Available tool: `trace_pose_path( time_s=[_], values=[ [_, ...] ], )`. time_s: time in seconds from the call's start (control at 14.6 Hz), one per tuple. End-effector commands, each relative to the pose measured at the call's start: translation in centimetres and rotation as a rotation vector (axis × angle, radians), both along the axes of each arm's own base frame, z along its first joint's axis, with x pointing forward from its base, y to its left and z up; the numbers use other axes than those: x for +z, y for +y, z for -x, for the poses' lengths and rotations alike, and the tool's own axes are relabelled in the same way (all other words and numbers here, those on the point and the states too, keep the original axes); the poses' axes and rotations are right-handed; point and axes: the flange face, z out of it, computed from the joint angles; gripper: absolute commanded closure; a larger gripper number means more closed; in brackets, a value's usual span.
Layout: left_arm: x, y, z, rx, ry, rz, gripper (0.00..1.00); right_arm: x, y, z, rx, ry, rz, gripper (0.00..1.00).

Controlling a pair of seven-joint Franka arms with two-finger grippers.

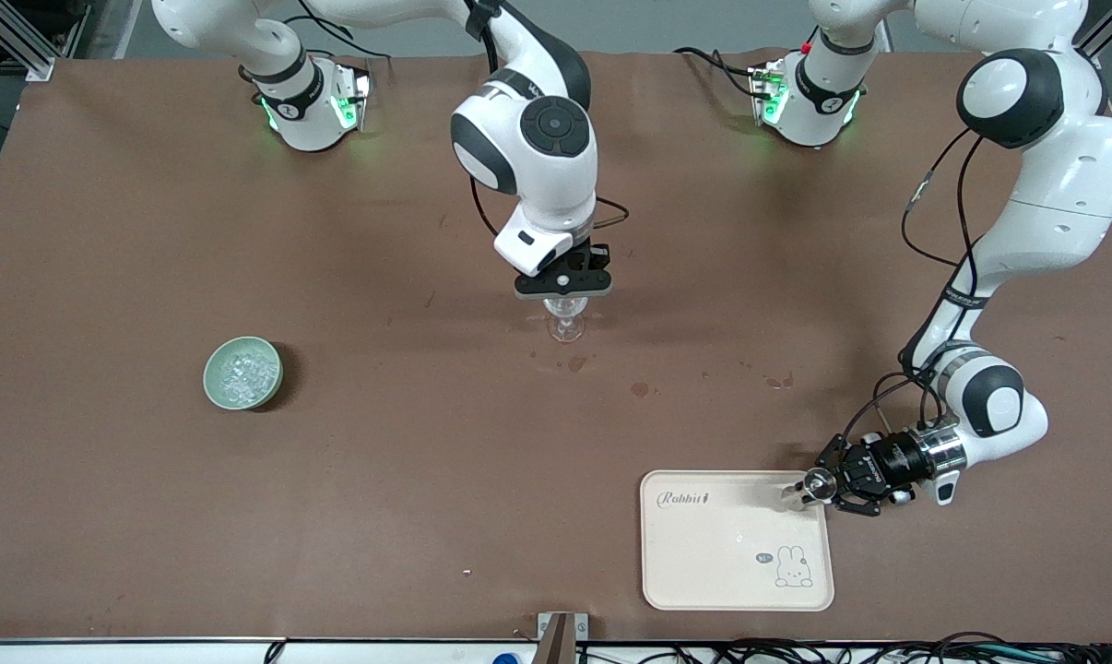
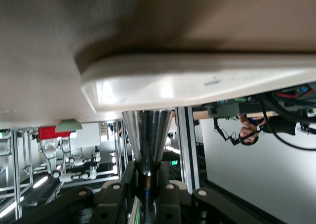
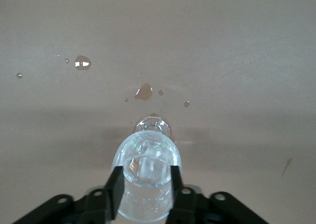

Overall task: Pour wine and add ice with both arms
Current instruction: 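Drop the ice into the glass while the left gripper lowers the jigger, then set the jigger on the tray and open the left gripper while the right withdraws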

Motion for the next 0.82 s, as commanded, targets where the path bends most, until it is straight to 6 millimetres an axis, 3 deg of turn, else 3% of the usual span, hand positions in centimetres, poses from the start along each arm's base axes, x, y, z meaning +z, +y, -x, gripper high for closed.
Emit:
trace_pose_path(
  time_s=[0.0, 0.14, 0.34, 0.48, 0.62, 0.75],
  values=[
    [0.3, -0.8, -0.9, 0.017, -0.024, -0.01, 0.96, 0.4, -1.0, -0.5, 0.017, -0.002, 0.004, 0.12],
    [0.0, -1.1, -0.9, 0.02, -0.015, -0.013, 0.96, 1.3, -2.3, -1.5, 0.036, -0.002, 0.009, 0.11],
    [-0.7, -1.4, -0.9, 0.036, -0.014, -0.037, 0.92, 5.2, -5.8, -3.7, -0.009, -0.019, -0.007, 0.08],
    [-1.3, -1.8, -0.8, 0.04, -0.008, -0.046, 0.89, 9.1, -10.9, -6.3, -0.024, -0.026, -0.009, 0.06],
    [-1.3, -1.8, -0.8, 0.041, -0.01, -0.05, 0.83, 12.4, -17.5, -9.1, -0.09, -0.029, -0.009, 0.05],
    [-1.3, -1.8, -0.8, 0.04, -0.008, -0.05, 0.77, 14.6, -22.8, -10.6, -0.123, -0.041, -0.013, 0.05]
  ],
)
